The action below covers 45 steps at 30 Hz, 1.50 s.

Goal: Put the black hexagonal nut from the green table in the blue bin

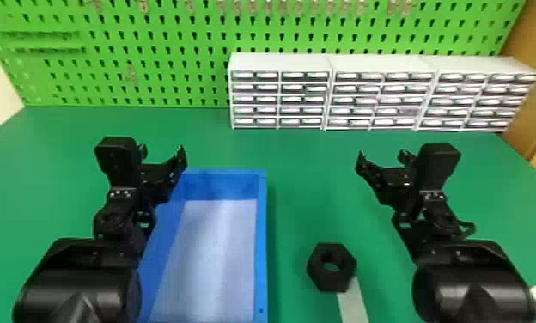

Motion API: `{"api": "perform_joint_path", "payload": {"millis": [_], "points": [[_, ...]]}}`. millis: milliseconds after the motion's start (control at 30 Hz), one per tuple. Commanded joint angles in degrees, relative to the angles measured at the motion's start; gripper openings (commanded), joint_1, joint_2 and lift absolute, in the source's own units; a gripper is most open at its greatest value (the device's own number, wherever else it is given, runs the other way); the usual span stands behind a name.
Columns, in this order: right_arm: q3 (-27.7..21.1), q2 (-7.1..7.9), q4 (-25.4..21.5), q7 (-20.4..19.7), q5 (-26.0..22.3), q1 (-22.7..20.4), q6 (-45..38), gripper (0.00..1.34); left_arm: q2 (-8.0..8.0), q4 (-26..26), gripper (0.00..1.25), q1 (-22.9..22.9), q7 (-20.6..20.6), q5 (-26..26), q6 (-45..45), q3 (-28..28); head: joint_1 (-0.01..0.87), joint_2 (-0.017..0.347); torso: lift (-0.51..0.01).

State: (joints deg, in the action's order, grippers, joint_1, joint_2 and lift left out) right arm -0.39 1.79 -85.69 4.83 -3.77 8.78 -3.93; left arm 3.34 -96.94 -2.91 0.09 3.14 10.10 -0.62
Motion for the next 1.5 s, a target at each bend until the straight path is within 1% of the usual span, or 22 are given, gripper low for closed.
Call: {"api": "perform_joint_path", "payload": {"millis": [0,267,367,433,600,833,1100,1167,1200,1300,1400,1467], "points": [[-0.14,-0.04,0.0,0.0,-0.01,-0.07,-0.02,1.0,0.0,0.0,0.76,0.01,0.0,0.02,0.01,0.0,0.686,0.051,-0.096],[-0.14,-0.04,-0.18,0.09,-0.1,-0.07,-0.11,1.0,0.0,0.0,0.76,0.01,0.0,0.02,0.01,0.0,0.686,0.051,-0.096],[-0.14,-0.04,-0.97,0.09,-0.1,-0.16,-1.78,1.0,0.0,0.0,0.76,0.01,0.0,0.02,0.01,0.0,0.686,0.051,-0.096],[0.04,0.23,-2.02,0.09,0.08,-0.16,-3.45,1.0,0.0,0.0,0.76,0.1,0.0,0.02,0.01,0.0,0.686,0.051,-0.096],[0.74,0.93,-4.39,0.09,0.25,0.01,-8.81,1.0,0.0,0.0,0.76,0.1,0.0,0.02,0.01,0.0,0.686,0.051,-0.096],[1.79,2.25,-8.35,0.18,0.25,0.63,-18.48,1.0,0.0,0.0,0.76,0.1,0.09,0.11,0.01,0.0,0.686,0.051,-0.096],[2.85,3.74,-13.62,0.35,0.34,2.12,-32.98,1.0,0.0,0.0,0.76,0.1,0.18,0.11,0.01,0.0,0.686,0.051,-0.096],[2.85,4.09,-14.59,1.05,0.52,2.56,-36.23,1.0,0.0,0.0,0.76,0.1,0.18,0.11,0.01,0.0,0.686,0.051,-0.096],[2.85,4.18,-15.2,2.02,0.69,3.0,-38.87,1.0,0.0,0.0,0.76,0.1,0.18,0.11,0.01,0.0,0.686,0.051,-0.096],[2.94,4.62,-16.61,6.06,2.71,4.5,-45.37,1.0,0.0,0.0,0.76,0.1,0.18,0.11,-0.08,0.0,0.686,0.051,-0.096],[3.2,4.71,-17.84,10.11,5.0,5.64,-50.65,1.0,0.0,0.0,0.76,0.1,0.18,0.11,0.01,0.0,0.686,0.051,-0.096],[3.55,4.71,-18.72,12.04,6.76,6.25,-53.72,1.0,0.0,0.0,0.76,0.1,0.18,0.2,0.01,0.0,0.686,0.051,-0.096]]}}
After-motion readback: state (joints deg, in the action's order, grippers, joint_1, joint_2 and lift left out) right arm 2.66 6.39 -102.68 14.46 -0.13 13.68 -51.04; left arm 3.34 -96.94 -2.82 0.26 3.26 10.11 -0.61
